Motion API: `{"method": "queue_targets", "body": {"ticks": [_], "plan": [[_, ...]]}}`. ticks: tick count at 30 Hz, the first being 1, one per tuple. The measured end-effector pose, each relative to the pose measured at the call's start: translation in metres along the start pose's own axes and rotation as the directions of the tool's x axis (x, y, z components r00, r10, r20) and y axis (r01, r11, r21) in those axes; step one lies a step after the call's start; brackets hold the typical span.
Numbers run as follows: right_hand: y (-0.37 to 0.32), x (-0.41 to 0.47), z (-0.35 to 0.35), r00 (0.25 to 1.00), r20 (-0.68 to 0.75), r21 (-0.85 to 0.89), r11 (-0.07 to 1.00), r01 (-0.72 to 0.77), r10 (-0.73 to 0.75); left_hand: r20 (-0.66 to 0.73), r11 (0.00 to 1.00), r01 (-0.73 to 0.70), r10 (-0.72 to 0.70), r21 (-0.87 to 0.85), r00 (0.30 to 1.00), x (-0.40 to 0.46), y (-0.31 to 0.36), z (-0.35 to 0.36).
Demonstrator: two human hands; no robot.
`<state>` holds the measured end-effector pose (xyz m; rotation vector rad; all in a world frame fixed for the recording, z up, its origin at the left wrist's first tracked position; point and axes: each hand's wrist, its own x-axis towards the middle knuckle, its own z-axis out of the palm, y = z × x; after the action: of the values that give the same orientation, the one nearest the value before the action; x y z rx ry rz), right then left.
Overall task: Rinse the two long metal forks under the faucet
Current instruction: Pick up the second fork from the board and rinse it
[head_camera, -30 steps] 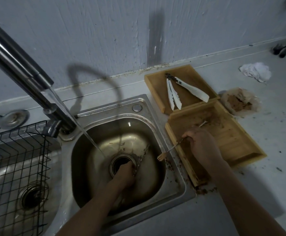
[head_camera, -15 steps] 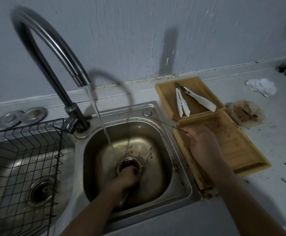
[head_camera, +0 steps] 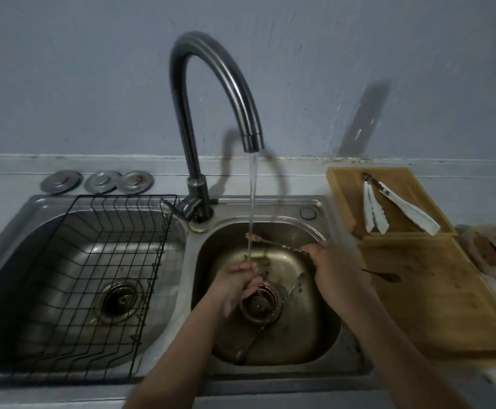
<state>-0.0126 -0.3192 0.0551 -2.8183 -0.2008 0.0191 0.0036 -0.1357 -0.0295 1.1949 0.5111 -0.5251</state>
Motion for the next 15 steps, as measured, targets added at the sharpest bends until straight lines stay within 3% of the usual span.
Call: {"method": "queue_targets", "body": {"ticks": [8,15], "plan": [[-0.024,-0.001,0.023,0.983,0.184,-0.161,0.986,0.033,-0.002,-0.042,0.883,0.031,-0.057,-0.468,0.997,-0.011,-0.005,0.004],[-0.023,-0.008,0.025,0.971,0.236,-0.197,0.980,0.021,0.027,-0.049,0.825,0.103,-0.157,-0.556,0.986,-0.011,-0.012,0.015]]}}
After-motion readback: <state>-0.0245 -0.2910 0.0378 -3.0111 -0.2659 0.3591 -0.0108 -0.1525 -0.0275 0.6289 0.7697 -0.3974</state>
